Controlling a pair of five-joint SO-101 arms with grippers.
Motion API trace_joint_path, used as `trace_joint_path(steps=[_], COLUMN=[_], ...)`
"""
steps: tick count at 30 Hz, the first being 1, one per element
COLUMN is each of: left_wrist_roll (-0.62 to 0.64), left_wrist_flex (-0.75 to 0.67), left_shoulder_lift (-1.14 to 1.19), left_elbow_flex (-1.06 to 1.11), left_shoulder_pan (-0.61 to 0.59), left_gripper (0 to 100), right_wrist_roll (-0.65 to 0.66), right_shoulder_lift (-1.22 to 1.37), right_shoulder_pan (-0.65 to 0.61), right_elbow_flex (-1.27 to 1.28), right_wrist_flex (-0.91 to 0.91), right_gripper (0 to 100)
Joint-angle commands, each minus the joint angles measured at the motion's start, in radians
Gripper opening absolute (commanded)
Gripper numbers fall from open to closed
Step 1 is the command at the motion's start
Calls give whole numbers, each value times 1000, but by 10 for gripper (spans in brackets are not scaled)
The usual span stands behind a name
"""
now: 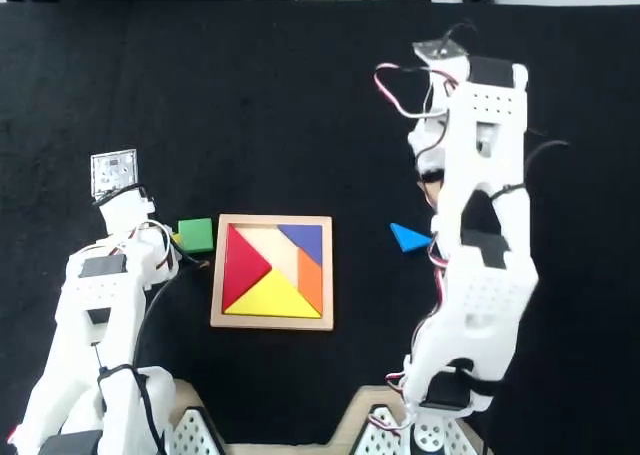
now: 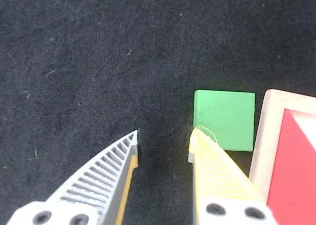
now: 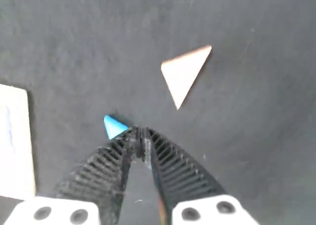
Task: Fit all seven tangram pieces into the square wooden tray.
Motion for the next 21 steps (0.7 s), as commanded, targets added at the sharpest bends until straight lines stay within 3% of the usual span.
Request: trace_joint_path(steps=[1,5,9,15,21], left_wrist_roll=[-11,-11,-11,-11,-11], left_wrist_flex=[-9,-9,-11,-12,-12], left_shoulder_lift=[-8,-8,-8,-8,-8], left_elbow_flex=[-5,-5,-5,-5,-5], left_shoulder_pan=[13,13,13,13,13], left_gripper=[170,170,170,170,170], right_wrist_roll=[-129,-219,-264,-256,-252], right_shoulder_lift=[-137,-226,-329,-335,-312], right_shoulder_pan=[-6,-17,-25,-26,-25], right_elbow_flex=[170,329,518,582,572], right_wrist_flex=[-137,-216,-453,-597,-597], right_gripper=[13,13,41,332,268])
